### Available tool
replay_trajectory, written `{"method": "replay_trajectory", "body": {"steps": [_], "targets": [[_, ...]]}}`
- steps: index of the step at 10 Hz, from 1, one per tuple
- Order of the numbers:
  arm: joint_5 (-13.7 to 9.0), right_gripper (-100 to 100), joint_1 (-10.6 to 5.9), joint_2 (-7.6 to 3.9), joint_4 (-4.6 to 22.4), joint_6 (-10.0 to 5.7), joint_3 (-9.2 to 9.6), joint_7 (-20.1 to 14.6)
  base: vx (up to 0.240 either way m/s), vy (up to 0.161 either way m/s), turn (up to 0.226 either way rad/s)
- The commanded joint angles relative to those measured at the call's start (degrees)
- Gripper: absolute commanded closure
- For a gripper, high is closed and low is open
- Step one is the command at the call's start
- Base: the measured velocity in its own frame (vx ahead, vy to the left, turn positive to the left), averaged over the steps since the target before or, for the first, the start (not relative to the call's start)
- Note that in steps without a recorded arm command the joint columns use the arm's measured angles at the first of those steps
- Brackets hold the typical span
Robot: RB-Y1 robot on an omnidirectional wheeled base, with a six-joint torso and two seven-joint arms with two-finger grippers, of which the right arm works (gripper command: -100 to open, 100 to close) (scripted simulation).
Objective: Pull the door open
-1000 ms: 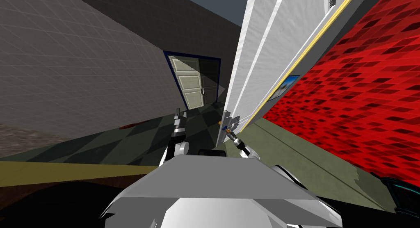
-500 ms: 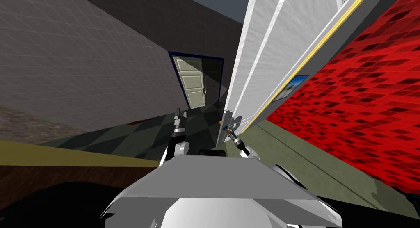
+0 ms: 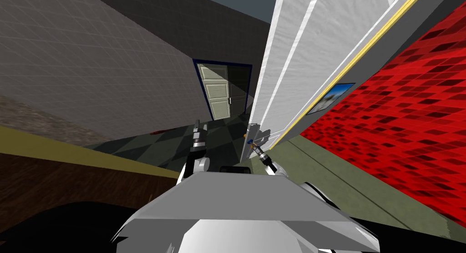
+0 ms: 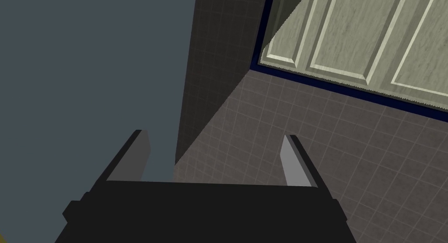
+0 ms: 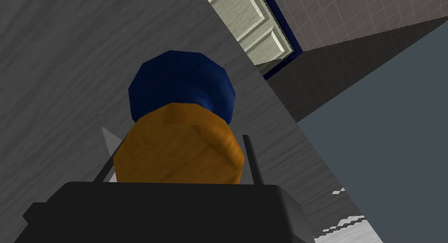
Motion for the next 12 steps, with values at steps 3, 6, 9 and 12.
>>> {"method": "replay_trajectory", "body": {"steps": [3, 6, 9, 12], "targets": [[-2.07, 100, 0.11, -0.15, -1.49, 1.27, 0.14, -4.62, -0.030, -0.031, 0.123], [-4.91, 100, 0.22, 0.04, -1.91, 2.22, 0.56, -10.01, -0.035, -0.041, 0.157], [-6.86, 100, 0.30, 0.16, -2.20, 2.87, 0.84, -14.21, -0.030, -0.031, 0.109], [-8.87, 100, 0.38, 0.29, -2.51, 3.53, 1.12, -18.54, -0.035, -0.033, 0.112]]}}
